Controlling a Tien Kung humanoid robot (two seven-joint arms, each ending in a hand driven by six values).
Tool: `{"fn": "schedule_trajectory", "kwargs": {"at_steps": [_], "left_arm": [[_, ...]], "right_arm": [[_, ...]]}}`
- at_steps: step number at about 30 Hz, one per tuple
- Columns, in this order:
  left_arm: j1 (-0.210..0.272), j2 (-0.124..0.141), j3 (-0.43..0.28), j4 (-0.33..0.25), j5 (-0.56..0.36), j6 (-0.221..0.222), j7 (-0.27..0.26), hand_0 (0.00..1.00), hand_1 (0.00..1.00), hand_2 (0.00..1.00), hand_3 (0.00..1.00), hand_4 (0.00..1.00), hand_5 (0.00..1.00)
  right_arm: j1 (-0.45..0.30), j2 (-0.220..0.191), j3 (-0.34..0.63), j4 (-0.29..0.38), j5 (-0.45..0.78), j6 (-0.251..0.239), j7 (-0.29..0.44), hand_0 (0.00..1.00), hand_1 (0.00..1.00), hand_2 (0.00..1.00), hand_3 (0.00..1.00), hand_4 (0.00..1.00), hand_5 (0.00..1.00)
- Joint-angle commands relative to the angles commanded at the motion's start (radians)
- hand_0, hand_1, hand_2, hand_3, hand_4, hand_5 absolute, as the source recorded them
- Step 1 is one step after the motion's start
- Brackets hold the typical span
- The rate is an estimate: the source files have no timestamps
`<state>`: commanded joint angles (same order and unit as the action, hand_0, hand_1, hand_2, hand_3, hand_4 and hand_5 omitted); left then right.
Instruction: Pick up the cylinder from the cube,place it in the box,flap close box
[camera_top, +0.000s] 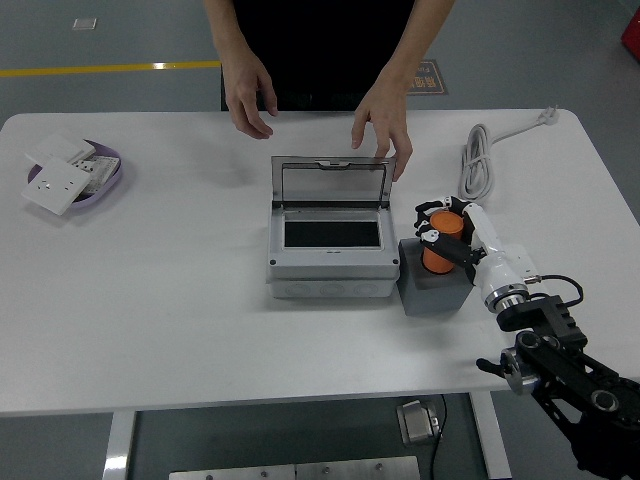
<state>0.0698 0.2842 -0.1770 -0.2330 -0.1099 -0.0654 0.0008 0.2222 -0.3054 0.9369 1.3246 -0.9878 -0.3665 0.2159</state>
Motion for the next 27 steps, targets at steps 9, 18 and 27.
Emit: {"fn": "schedule_trajectory", "kwargs": {"at_steps": [9, 18, 27], "left_arm": [[0.004, 0.0, 0.019, 0.003, -0.014, -0.001, 0.0, 0.582, 0.616, 0.573, 0.603, 0.667, 0.08], [0.0, 0.006, 0.023, 0.003, -0.008, 0.0, -0.001, 0.582, 0.616, 0.573, 0.602, 0.668, 0.082], [0.0, 0.009, 0.035, 0.004, -0.017, 0.0, -0.001, 0.582, 0.617, 0.573, 0.603, 0.67, 0.086]], "right_arm": [[0.125, 0.017, -0.124, 0.028, -0.133, -0.043, -0.1, 0.324, 0.28, 0.248, 0.198, 0.002, 0.002], [0.302, 0.108, -0.311, 0.046, -0.349, -0.033, -0.247, 0.23, 0.241, 0.231, 0.185, 0.002, 0.002], [0.425, 0.179, -0.441, -0.02, -0.592, 0.048, -0.431, 0.152, 0.191, 0.211, 0.173, 0.002, 0.002]]}}
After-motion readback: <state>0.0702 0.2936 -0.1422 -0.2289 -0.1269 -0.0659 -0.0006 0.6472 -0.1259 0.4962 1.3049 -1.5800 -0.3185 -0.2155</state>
